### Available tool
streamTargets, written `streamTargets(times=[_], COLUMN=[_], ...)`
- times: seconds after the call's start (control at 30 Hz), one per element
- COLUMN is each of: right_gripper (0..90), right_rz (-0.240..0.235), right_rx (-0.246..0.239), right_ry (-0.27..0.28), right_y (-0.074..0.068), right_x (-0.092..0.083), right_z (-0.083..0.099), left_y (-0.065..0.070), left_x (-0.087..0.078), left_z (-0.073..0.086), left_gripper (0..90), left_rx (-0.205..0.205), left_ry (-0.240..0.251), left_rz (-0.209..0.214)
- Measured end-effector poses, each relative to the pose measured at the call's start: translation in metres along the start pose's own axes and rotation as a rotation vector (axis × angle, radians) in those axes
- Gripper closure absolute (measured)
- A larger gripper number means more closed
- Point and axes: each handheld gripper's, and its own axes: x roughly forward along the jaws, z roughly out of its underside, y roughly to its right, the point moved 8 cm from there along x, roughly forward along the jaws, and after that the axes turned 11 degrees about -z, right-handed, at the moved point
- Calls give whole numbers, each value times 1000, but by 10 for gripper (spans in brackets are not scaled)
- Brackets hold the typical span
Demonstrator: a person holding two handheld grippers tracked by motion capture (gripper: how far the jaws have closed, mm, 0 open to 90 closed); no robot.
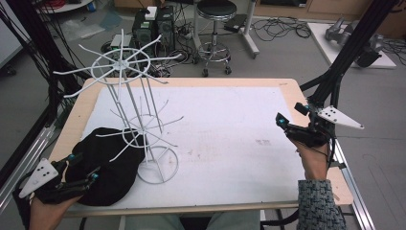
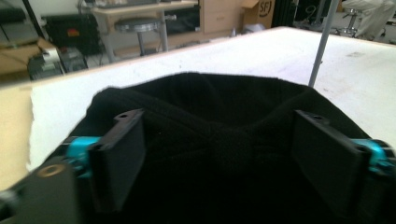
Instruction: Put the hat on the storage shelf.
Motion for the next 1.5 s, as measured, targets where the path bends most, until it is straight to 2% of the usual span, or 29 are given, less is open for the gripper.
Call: streamTargets(times=[0.03,0.07,0.1,0.33,0.43,0.53,0.57,0.67,0.8,0.9,1.03,1.27,1.5], right_gripper=[106,106,106,106,106,106,106,106,106,106,106,106,106], right_rz=[0,0,-1,-3,-1,2,0,-1,2,1,3,5,4], right_rx=[-1,-1,5,-1,2,6,9,12,11,20,26,26,29], right_ry=[1,1,7,10,11,15,13,15,12,13,17,18,18], right_y=[0,0,0,-1,0,1,1,1,2,3,4,5,5], right_x=[0,0,-1,-1,-2,-3,-3,-3,-3,-3,-4,-4,-5], right_z=[0,0,-1,-2,-2,-3,-3,-2,-2,-1,-1,-1,-1], left_y=[0,-1,-1,3,4,5,6,5,1,-1,-3,-9,-27], left_x=[0,0,0,1,-1,-4,-8,-10,-13,-13,-15,-15,-21], left_z=[0,1,3,10,5,-3,-13,-19,-29,-32,-44,-60,-79], left_gripper=[288,288,375,617,680,701,704,707,709,711,712,712,711], left_rx=[0,0,-3,10,20,21,23,22,-6,-8,-1,7,17], left_ry=[0,-13,-27,-93,-78,-49,-12,12,54,61,95,123,156], left_rz=[0,-1,-1,27,24,28,29,20,11,15,0,-26,-88])
